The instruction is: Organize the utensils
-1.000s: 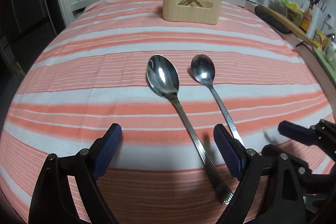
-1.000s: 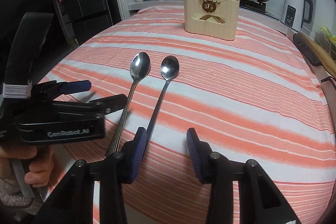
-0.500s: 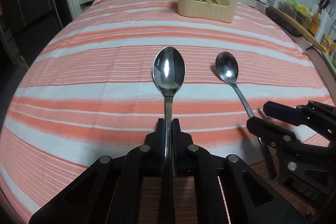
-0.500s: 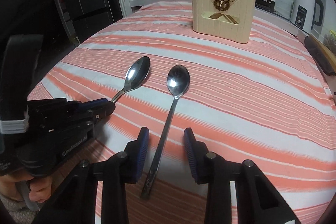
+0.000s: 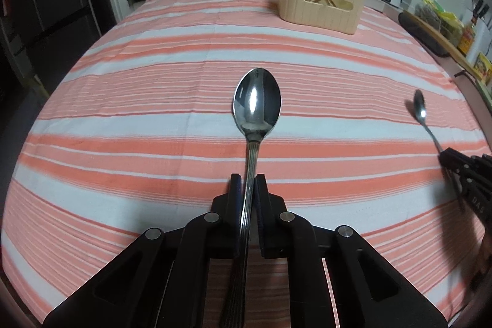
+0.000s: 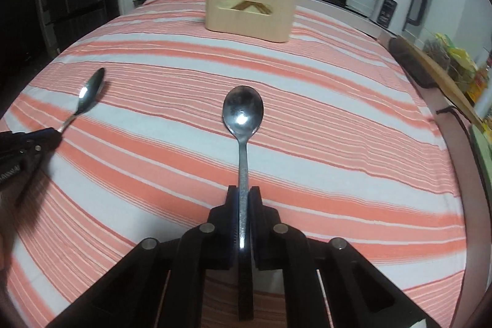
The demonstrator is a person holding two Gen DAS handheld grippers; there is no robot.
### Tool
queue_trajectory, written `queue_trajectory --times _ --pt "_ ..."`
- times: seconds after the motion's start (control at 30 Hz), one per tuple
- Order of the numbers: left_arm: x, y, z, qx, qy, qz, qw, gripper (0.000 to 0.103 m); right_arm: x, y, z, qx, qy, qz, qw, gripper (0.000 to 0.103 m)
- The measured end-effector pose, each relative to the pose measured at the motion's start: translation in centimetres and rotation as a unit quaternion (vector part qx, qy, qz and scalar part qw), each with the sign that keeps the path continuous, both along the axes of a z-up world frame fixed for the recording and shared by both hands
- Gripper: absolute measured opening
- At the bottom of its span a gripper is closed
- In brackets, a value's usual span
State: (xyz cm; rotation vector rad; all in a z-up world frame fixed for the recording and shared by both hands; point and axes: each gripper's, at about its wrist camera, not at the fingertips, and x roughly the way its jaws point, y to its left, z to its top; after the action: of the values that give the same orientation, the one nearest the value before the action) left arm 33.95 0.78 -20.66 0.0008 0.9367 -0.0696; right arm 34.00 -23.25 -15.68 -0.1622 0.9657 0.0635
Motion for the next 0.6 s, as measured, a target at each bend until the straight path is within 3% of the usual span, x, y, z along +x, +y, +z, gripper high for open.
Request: queue_trajectory --times 0.03,0.1,0.13,0.17,0.2,0.23,0.27,0.43,0.6 --pt "0.1 0.2 0.0 -0.004 0.001 -0.002 1.0 0.012 -0.2 -1.0 0.0 -0.007 -0.001 -0.007 1.0 0.007" --pt "0.4 0.2 0.0 0.0 -0.001 -0.001 1.0 0.032 -0.6 -2.1 0.1 -0.009 -0.008 -0.013 1.0 0.008" --pt "0.5 0.2 -0.1 0.005 -0.001 -0.001 1.0 0.052 -0.7 -2.5 0.1 -0.009 -0.009 -0.013 1.0 0.01" --pt "0.6 0.1 -0.2 0.008 -0.001 0.0 1.0 0.063 -0.8 -2.8 0.1 -0.005 -0.009 -0.012 1.0 0.023" --pt "0.6 0.1 -0.3 0.009 0.0 -0.001 1.0 0.064 -0.9 -3.1 0.1 0.003 -0.013 -0.011 1.0 0.033" --pt "0.7 0.1 -0.4 0.01 0.0 -0.003 0.9999 0.066 -1.0 -3.3 0.1 0.01 -0.014 -0.011 1.0 0.049" --pt "0.7 0.0 -0.4 0.013 0.0 -0.006 0.9999 0.069 -0.9 -3.2 0.0 0.013 -0.014 -0.011 1.0 0.052" --pt "0.7 -0.1 -0.7 0.043 -0.005 0.0 0.999 0.088 -0.8 -3.4 -0.3 0.028 -0.011 -0.011 0.999 0.052" --pt "1.3 1.0 -1.1 0.028 0.01 0.016 0.9994 0.099 -0.7 -4.0 -0.5 0.053 -0.007 -0.015 0.998 0.053"
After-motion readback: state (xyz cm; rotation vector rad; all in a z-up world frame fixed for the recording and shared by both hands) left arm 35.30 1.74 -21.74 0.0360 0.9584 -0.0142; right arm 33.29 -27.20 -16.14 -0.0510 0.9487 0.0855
